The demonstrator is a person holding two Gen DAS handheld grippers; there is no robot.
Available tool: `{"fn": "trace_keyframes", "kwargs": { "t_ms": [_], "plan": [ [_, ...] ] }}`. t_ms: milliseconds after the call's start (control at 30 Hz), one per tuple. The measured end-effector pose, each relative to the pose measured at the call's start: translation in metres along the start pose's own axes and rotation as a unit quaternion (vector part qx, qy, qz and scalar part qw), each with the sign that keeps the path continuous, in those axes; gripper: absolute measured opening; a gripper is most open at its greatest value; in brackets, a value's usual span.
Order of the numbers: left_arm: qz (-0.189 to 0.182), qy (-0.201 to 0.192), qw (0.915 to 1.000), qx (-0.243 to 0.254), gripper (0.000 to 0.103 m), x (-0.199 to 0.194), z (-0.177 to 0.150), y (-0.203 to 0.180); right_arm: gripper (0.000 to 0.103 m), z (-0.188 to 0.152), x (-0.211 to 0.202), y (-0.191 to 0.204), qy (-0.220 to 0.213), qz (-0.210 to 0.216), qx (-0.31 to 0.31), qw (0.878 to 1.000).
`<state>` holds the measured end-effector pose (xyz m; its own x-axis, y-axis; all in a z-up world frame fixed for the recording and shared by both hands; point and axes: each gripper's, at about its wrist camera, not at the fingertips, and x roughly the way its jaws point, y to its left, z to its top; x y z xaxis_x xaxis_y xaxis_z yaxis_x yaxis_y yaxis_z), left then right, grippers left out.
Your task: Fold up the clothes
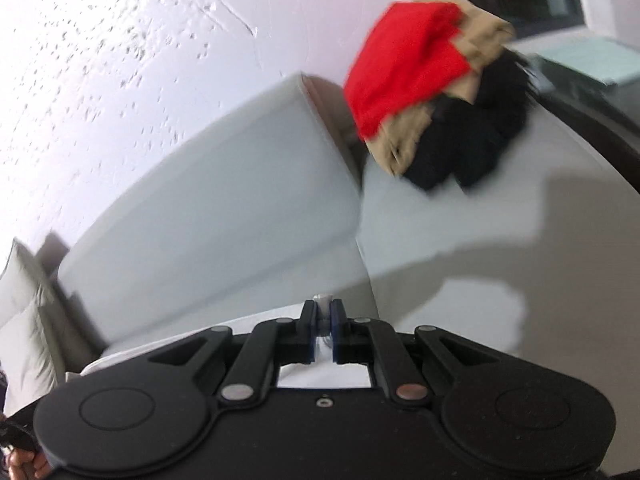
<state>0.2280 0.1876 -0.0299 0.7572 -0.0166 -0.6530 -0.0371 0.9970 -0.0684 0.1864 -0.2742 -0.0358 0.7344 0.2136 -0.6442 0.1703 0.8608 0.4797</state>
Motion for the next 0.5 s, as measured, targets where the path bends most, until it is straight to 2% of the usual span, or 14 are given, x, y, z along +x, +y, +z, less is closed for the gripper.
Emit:
{"fn": "trace_keyframes", "kwargs": {
  "t_ms": [100,167,233,333,433,500],
  "plan": [
    [0.055,0.049,0.9968,0.032,0.004,-0.012,-0.045,-0.008,0.007,-0.049,-0.015,-0.013,0.047,-0.013,0.014,0.999],
    [0.084,0.058,0.9931,0.058,0.004,-0.020,-0.071,-0.015,0.007,-0.069,-0.002,-0.013,0.078,-0.028,0.024,0.996],
    [0.096,0.051,0.9919,0.067,0.004,-0.033,-0.085,-0.019,0.007,-0.090,0.000,-0.019,0.091,-0.043,0.029,0.994],
    [0.092,0.025,0.9942,0.050,0.004,-0.057,-0.082,-0.018,0.007,-0.094,-0.006,-0.020,0.080,-0.047,0.038,0.995],
    [0.078,-0.002,0.9963,0.034,0.004,-0.076,-0.076,-0.017,0.007,-0.081,-0.020,-0.016,0.050,-0.033,0.037,0.998],
    [0.078,-0.003,0.9962,0.039,0.004,-0.081,-0.077,-0.018,0.007,-0.077,-0.032,-0.014,0.035,-0.029,0.030,0.998]
  ]
}}
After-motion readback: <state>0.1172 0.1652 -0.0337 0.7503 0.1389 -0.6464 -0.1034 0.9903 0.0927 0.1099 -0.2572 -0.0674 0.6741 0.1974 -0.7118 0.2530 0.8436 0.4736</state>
